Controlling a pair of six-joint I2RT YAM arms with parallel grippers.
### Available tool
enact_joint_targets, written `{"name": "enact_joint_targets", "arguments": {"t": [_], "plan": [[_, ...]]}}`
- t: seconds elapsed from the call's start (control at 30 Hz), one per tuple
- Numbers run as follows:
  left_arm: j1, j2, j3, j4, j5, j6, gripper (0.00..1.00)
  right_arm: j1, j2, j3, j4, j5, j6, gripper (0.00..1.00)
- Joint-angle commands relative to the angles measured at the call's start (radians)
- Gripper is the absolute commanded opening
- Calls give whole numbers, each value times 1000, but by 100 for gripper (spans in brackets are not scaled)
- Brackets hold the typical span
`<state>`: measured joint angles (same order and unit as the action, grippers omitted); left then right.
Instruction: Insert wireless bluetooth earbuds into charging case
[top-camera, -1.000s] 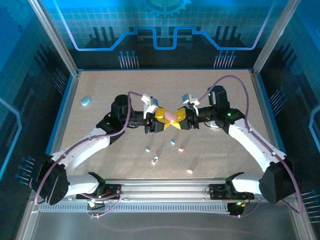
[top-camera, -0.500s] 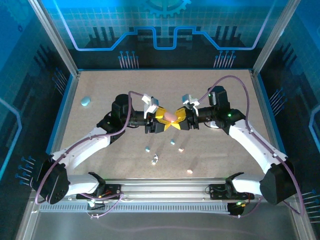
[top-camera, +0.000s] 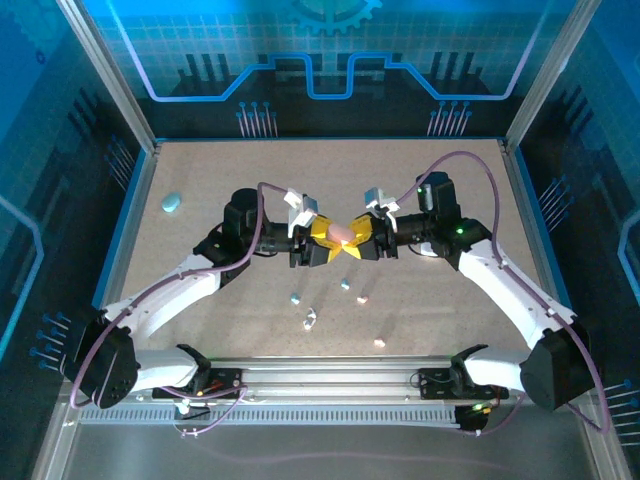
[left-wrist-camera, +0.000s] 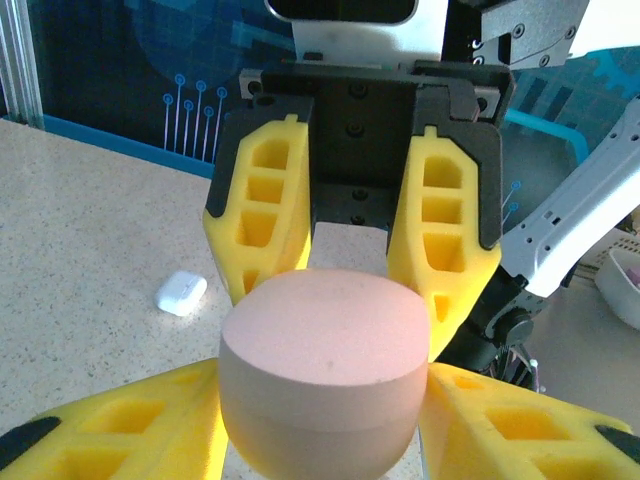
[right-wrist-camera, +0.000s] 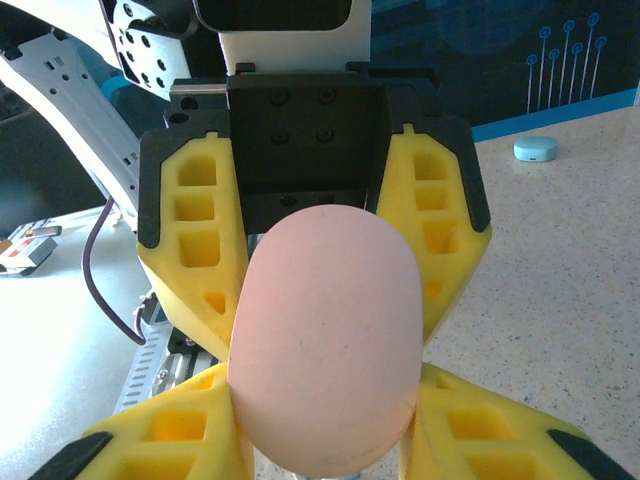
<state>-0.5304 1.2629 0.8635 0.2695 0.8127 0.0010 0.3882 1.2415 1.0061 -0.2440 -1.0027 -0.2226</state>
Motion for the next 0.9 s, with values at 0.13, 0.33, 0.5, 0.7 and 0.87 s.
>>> {"name": "enact_joint_targets", "arguments": {"t": [0.13, 0.33, 0.5, 0.7, 0.87], "plan": [[-2, 1, 26, 35, 44, -16, 50, 17, -18, 9, -16, -12, -23, 35], [-1, 11, 32, 35, 56, -22, 46, 30, -15, 14, -29, 6, -34, 34], [-2, 14, 34, 19, 59, -8, 31, 32, -23, 20, -27, 23, -28, 34], [0, -2, 31, -53, 44, 50, 25, 16, -46, 26, -21, 84, 26, 40], [-2, -17, 30, -103, 48, 91, 24, -9, -63, 13, -14, 157, 65, 44]]}}
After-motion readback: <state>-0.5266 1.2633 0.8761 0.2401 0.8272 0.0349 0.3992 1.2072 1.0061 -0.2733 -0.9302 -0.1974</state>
